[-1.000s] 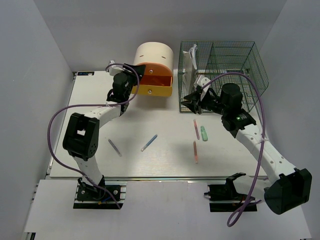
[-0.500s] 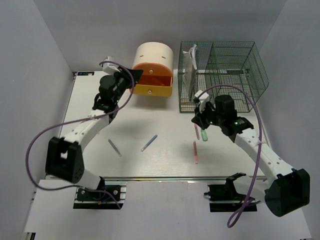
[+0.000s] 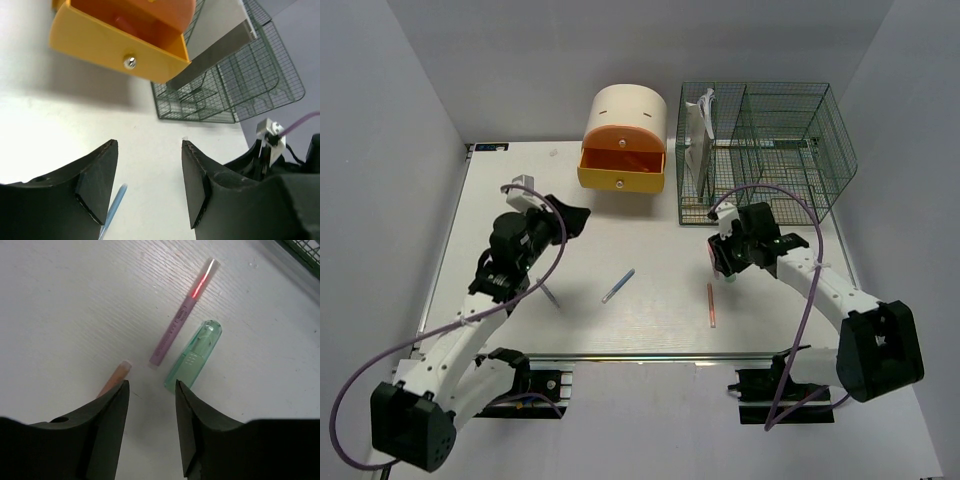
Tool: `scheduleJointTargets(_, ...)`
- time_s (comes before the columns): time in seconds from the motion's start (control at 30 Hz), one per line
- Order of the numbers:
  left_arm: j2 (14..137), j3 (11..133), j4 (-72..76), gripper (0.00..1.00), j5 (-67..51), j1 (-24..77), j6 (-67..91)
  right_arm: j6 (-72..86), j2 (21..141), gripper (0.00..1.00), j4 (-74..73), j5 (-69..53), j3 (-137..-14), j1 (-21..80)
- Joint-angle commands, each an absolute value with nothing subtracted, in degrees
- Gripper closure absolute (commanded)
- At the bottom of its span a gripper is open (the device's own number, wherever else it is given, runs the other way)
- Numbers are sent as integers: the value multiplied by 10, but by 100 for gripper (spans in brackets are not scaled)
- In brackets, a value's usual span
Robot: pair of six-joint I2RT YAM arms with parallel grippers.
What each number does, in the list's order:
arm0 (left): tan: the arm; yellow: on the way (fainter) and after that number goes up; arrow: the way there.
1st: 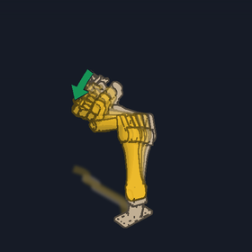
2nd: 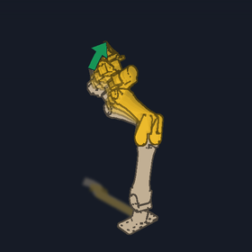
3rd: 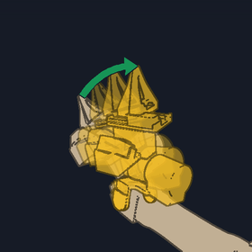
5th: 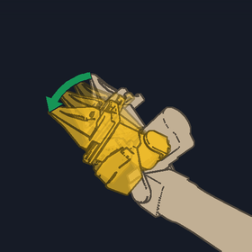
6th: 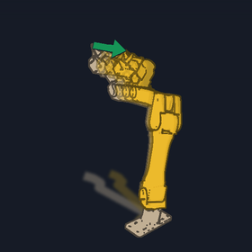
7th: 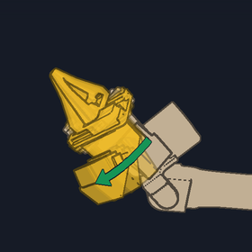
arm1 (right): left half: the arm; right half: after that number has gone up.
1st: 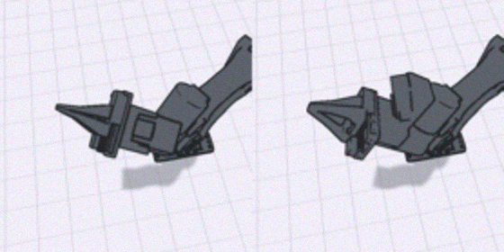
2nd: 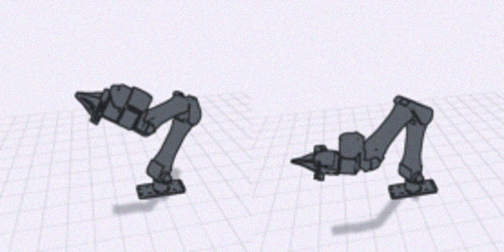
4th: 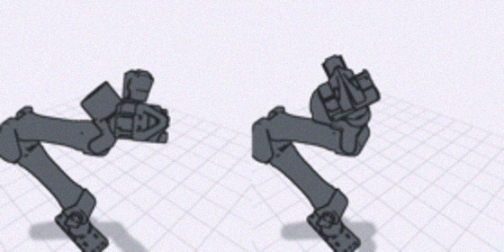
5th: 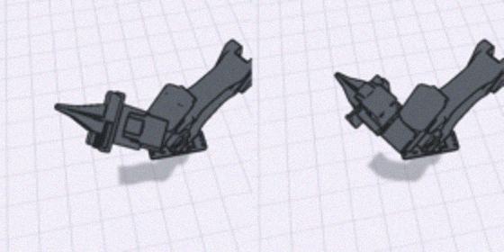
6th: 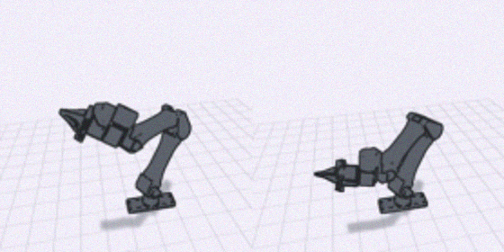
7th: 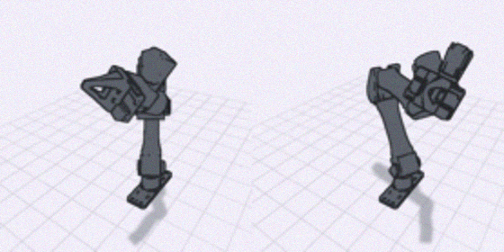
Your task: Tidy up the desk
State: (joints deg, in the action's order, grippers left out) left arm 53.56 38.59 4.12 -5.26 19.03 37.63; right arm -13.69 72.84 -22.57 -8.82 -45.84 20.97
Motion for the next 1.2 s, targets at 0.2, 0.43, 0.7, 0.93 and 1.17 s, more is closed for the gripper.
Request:
scheduleJointTargets(0.2, 422, 336, -58, 36, -11, 189, 378, -109, 802, 50, -211, -23, -457, 185)
scheduleJointTargets(0.43, 412, 334, -72, 35, 13, 189, 375, -107, 860, 53, -187, 18, -466, 178)
scheduleJointTargets(0.7, 416, 341, -79, 35, 19, 189, 370, -97, 897, 54, -185, 11, -496, 171)
scheduleJointTargets(0.93, 424, 342, -74, 35, 17, 189, 373, -105, 929, 51, -173, 17, -500, 170)
scheduleJointTargets(1.17, 435, 344, -69, 35, 12, 189, 373, -131, 955, 56, -157, 9, -513, 171)
